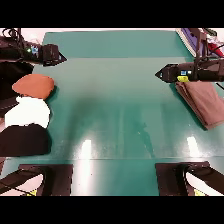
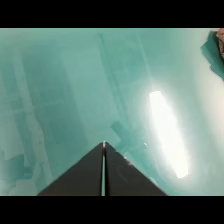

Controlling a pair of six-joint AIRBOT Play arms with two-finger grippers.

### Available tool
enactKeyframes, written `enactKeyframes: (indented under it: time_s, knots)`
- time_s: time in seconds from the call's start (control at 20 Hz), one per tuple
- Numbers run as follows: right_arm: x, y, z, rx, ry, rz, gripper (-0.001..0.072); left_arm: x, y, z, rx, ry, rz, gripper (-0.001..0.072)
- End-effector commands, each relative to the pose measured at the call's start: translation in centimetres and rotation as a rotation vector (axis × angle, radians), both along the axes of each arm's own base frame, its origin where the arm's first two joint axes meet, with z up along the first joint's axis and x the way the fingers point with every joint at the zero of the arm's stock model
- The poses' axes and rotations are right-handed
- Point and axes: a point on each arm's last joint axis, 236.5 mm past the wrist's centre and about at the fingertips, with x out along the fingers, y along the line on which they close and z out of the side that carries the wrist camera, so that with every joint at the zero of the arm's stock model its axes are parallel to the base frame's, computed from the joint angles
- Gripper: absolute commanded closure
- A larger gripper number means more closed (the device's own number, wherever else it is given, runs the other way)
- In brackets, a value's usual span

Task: Fold the shirts.

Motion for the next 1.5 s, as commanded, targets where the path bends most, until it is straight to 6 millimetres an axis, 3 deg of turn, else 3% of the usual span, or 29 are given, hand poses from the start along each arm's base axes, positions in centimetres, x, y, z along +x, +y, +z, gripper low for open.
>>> enactKeyframes:
  time_s: [0.0, 0.45, 0.6, 0.65, 0.7, 0.75, 0.85, 0.9, 1.05, 1.15, 1.35, 1.45]
  knots:
    - [0.1, 0.0, 0.2, 0.003, -0.008, -0.002, 0.0689, 0.0, 0.0, 0.0, 0.000, 0.000, 0.001, 0.0680]
    - [0.2, 0.0, 0.3, 0.004, -0.013, -0.005, 0.0689, 0.0, 0.0, 0.0, 0.000, -0.002, 0.001, 0.0680]
    - [0.2, 0.0, 0.3, 0.004, -0.013, -0.005, 0.0689, 2.1, 1.2, 1.4, 0.044, -0.122, 0.039, 0.0678]
    - [0.2, 0.0, 0.3, 0.004, -0.014, -0.005, 0.0689, 3.0, 3.1, 1.0, 0.141, -0.161, 0.072, 0.0499]
    - [0.2, 0.0, 0.3, 0.005, -0.014, -0.005, 0.0690, 3.9, 6.0, 0.1, 0.241, -0.156, 0.159, 0.0088]
    - [0.2, 0.0, 0.3, 0.005, -0.013, -0.005, 0.0689, 4.6, 9.2, -0.9, 0.338, -0.133, 0.265, -0.0008]
    - [0.2, 0.0, 0.3, 0.005, -0.013, -0.005, 0.0689, 5.2, 15.3, -4.3, 0.579, -0.055, 0.389, -0.0005]
    - [0.2, 0.0, 0.3, 0.005, -0.013, -0.005, 0.0689, 5.4, 16.6, -6.4, 0.619, -0.004, 0.406, -0.0005]
    - [0.2, 0.0, 0.3, 0.006, -0.012, -0.005, 0.0689, 5.5, 19.7, -15.4, 0.583, 0.205, 0.445, -0.0005]
    - [0.2, 0.0, 0.3, 0.006, -0.012, -0.005, 0.0689, 5.7, 21.5, -20.4, 0.515, 0.301, 0.477, -0.0005]
    - [0.2, 0.1, 0.3, 0.007, -0.010, -0.004, 0.0689, 6.4, 24.5, -26.8, 0.504, 0.405, 0.508, -0.0005]
    - [0.1, 0.2, 0.3, 0.012, -0.010, -0.003, 0.0689, 6.2, 25.3, -28.6, 0.508, 0.446, 0.515, -0.0004]
